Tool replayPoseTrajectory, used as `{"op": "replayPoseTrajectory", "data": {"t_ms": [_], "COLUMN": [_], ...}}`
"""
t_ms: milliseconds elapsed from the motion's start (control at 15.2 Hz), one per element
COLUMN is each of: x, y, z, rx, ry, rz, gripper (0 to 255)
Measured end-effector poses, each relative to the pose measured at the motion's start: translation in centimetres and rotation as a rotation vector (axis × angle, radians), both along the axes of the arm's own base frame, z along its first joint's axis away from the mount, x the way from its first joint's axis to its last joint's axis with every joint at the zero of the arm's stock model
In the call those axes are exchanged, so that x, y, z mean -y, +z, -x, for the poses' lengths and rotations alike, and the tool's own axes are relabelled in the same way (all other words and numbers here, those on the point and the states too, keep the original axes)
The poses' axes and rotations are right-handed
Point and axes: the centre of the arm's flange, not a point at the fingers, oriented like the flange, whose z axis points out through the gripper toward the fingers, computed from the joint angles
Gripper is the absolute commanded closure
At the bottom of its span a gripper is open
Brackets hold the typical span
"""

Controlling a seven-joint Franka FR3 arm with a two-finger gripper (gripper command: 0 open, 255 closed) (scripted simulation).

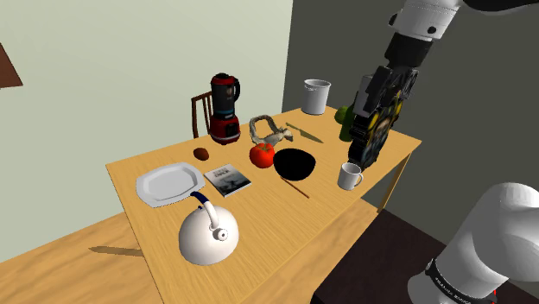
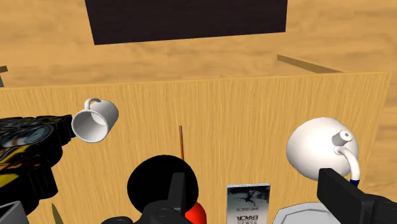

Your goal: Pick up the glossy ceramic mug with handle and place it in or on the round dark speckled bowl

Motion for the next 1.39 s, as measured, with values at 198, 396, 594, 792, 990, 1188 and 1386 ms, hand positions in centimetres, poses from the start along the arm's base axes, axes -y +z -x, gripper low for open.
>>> {"op": "replayPoseTrajectory", "data": {"t_ms": [198, 396, 594, 792, 990, 1188, 1386], "x": [0.9, 2.6, 4.6, 6.6, 8.2, 10.5, 12.7], "y": [-1.3, -4.2, -7.4, -10.5, -13.7, -16.8, -19.9], "z": [-0.6, -1.9, -2.9, -4.5, -6.0, -7.1, -8.1], "rx": [-0.007, -0.024, -0.041, -0.058, -0.075, -0.092, -0.110], "ry": [0.003, 0.010, 0.018, 0.026, 0.034, 0.043, 0.051], "rz": [0.003, 0.010, 0.017, 0.024, 0.031, 0.038, 0.045], "gripper": [0, 0, 0, 0, 0, 0, 0]}}
